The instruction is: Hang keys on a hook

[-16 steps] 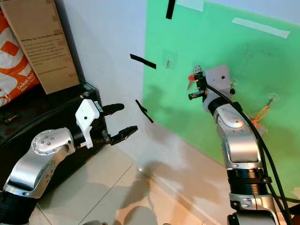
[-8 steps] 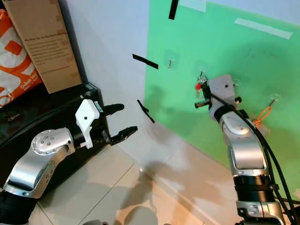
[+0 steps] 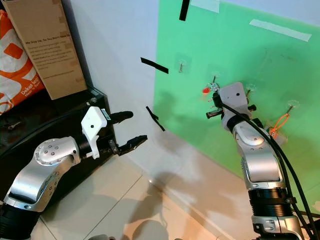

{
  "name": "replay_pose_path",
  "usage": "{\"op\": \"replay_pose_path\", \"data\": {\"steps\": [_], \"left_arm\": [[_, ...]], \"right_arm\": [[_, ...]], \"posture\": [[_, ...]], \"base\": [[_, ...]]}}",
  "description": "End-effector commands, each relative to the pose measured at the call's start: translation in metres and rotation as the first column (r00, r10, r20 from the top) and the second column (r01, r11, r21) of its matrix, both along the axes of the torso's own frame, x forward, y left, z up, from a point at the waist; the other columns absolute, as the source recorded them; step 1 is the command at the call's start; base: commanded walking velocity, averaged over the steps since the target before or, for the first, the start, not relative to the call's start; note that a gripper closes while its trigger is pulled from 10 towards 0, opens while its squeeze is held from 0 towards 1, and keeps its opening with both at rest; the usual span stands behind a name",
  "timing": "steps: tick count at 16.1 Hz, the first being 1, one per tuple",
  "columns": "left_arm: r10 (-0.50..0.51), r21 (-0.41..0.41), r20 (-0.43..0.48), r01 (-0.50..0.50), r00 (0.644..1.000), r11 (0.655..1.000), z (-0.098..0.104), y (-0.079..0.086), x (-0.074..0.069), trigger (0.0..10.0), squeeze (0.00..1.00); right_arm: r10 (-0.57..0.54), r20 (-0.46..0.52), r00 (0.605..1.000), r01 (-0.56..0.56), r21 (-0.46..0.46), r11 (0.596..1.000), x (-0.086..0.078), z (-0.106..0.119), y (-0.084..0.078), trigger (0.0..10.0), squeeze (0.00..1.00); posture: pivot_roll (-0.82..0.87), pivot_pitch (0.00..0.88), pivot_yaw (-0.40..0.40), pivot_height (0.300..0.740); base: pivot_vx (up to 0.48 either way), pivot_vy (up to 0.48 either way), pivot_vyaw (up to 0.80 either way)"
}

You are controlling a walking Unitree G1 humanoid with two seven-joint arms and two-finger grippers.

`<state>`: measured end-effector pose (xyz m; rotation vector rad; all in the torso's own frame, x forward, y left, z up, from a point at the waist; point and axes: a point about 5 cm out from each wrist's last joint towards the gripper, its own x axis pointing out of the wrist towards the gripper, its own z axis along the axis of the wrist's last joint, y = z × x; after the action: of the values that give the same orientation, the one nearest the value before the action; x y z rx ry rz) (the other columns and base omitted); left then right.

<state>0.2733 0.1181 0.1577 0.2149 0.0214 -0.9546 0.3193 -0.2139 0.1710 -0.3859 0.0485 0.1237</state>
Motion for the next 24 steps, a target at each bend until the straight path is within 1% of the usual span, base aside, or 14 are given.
{"op": "replay_pose_path", "data": {"steps": [1,4,5,6,10,14,16,17,18,19,20,21,22,24], "left_arm": [[-0.008,0.002,0.021,0.008,1.0,1.0,0.006,-0.002,0.0,10.0,0.0],[-0.002,-0.033,0.027,0.003,1.0,0.999,0.011,-0.003,0.001,10.0,0.0],[-0.002,-0.034,0.028,0.003,1.0,0.999,0.011,-0.003,0.002,10.0,0.0],[-0.003,-0.036,0.028,0.004,1.0,0.999,0.011,-0.003,0.001,10.0,0.0],[0.0,-0.051,0.025,0.002,1.0,0.999,0.012,-0.004,0.001,10.0,0.0],[0.026,-0.051,0.011,-0.025,1.0,0.998,0.007,-0.001,-0.002,10.0,0.0],[0.193,-0.001,-0.031,-0.193,0.981,0.981,-0.008,0.016,-0.001,10.0,0.0],[0.293,0.009,-0.033,-0.293,0.956,0.956,-0.016,0.028,-0.004,10.0,0.0],[0.33,0.01,-0.035,-0.33,0.943,0.944,-0.019,0.033,-0.005,10.0,0.0],[0.4,0.021,-0.034,-0.399,0.916,0.917,-0.027,0.04,-0.013,10.0,0.0],[0.431,0.055,-0.012,-0.43,0.902,0.901,-0.031,0.041,-0.014,10.0,0.0],[0.453,0.046,-0.007,-0.452,0.891,0.891,-0.03,0.041,-0.012,10.0,0.0],[0.471,0.03,0.0,-0.47,0.882,0.882,-0.029,0.04,-0.01,10.0,0.0],[0.486,0.056,0.013,-0.486,0.874,0.872,-0.032,0.04,-0.007,10.0,0.0]], "right_arm": [[0.003,-0.005,1.0,-0.003,0.0,1.0,-0.002,-0.003,0.003,10.0,0.0],[0.031,-0.028,0.999,-0.029,0.077,0.997,-0.004,-0.007,0.011,10.0,0.0],[0.04,-0.028,0.999,-0.037,0.098,0.995,-0.005,-0.007,0.013,10.0,0.79],[0.043,-0.028,0.999,-0.04,0.103,0.994,-0.005,-0.007,0.013,10.0,1.0],[0.01,-0.058,0.998,-0.004,0.104,0.995,-0.012,-0.017,0.013,10.0,1.0],[0.06,-0.093,0.994,-0.045,0.164,0.985,-0.024,-0.034,0.026,10.0,1.0],[0.081,-0.133,0.988,-0.051,0.219,0.974,-0.037,-0.054,0.044,10.0,1.0],[0.091,-0.124,0.988,-0.056,0.265,0.963,-0.044,-0.058,0.054,10.0,1.0],[0.095,-0.12,0.988,-0.056,0.295,0.954,-0.047,-0.06,0.059,10.0,1.0],[0.042,-0.136,0.99,0.018,0.413,0.91,-0.053,-0.068,0.062,10.0,1.0],[-0.015,-0.163,0.987,0.095,0.5,0.861,-0.055,-0.074,0.062,10.0,1.0],[-0.046,-0.193,0.98,0.147,0.553,0.82,-0.057,-0.079,0.061,10.0,1.0],[-0.049,-0.218,0.975,0.173,0.595,0.785,-0.059,-0.084,0.063,10.0,1.0],[-0.08,-0.258,0.963,0.227,0.61,0.76,-0.064,-0.09,0.063,10.0,1.0]], "posture": [[-0.03,0.0,-0.035,0.74],[-0.03,0.0,-0.035,0.74],[-0.03,0.0,-0.035,0.74],[-0.03,0.0,-0.035,0.74],[-0.03,0.0,-0.044,0.74],[-0.02,0.0,-0.054,0.74],[-0.01,0.0,-0.061,0.74],[0.0,0.0,-0.065,0.74],[0.0,0.0,-0.065,0.74],[0.01,0.0,-0.068,0.74],[0.01,0.0,-0.065,0.74],[0.01,0.0,-0.063,0.74],[0.0,0.0,-0.044,0.74],[-0.02,0.0,-0.012,0.74]], "base": [[0.0,0.0,0.0],[0.0,0.0,0.0],[0.0,0.0,0.0],[0.0,0.0,0.0],[0.0,0.0,0.0],[0.0,0.0,0.0],[0.0,0.0,0.4],[0.0,0.0,0.8],[0.0,0.0,0.8],[0.0,0.0,0.8],[0.0,0.0,0.8],[0.0,0.0,0.8],[0.0,0.0,0.8],[0.0,0.0,0.8]]}}
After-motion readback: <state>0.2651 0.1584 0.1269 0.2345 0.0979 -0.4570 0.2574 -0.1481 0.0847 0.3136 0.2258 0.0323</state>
